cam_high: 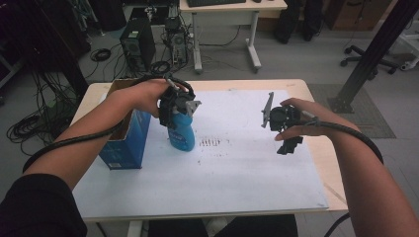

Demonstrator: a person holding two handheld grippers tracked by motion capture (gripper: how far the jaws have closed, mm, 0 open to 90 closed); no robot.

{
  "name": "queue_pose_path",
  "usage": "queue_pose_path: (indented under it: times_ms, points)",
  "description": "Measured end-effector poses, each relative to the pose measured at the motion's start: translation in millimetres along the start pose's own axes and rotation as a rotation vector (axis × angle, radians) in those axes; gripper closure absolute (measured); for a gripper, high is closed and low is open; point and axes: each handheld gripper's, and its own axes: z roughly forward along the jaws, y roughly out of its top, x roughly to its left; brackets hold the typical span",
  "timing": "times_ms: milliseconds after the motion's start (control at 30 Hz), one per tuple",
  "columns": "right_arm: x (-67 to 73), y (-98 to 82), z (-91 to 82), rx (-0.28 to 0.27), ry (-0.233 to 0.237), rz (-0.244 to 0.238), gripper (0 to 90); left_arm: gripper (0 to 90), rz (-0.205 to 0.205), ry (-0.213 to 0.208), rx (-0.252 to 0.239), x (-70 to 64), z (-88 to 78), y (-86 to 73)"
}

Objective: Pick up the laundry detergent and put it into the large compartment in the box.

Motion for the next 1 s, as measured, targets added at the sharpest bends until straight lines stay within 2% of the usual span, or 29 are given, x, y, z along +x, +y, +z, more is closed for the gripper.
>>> queue_pose_path:
  times_ms: [67, 133, 367, 700, 900, 1000]
  points:
    - [-0.2, -0.2, 0.4, -0.002, 0.000, -0.002, 4.2, 27.0, 0.012, -0.003, 0.004, 0.8, -0.5, 0.2]
    - [-0.3, -0.6, 1.1, -0.001, 0.003, 0.000, 4.2, 28.5, 0.000, -0.014, -0.002, 0.6, -0.1, 0.0]
    - [0.0, -0.8, 5.1, 0.001, 0.010, 0.001, 4.2, 34.3, 0.020, -0.032, -0.004, 1.1, -0.2, 0.6]
    - [-0.2, 0.2, 4.9, 0.005, 0.011, 0.002, 4.3, 35.1, 0.019, -0.037, -0.003, 1.6, 0.1, 1.3]
    - [0.0, 1.4, 6.5, 0.003, 0.014, -0.002, 4.3, 36.9, -0.015, -0.059, 0.023, 2.9, -1.7, 4.6]
    - [0.6, 1.8, 6.3, 0.004, 0.015, -0.002, 4.3, 37.5, 0.000, -0.055, 0.026, 1.2, -2.3, 5.1]
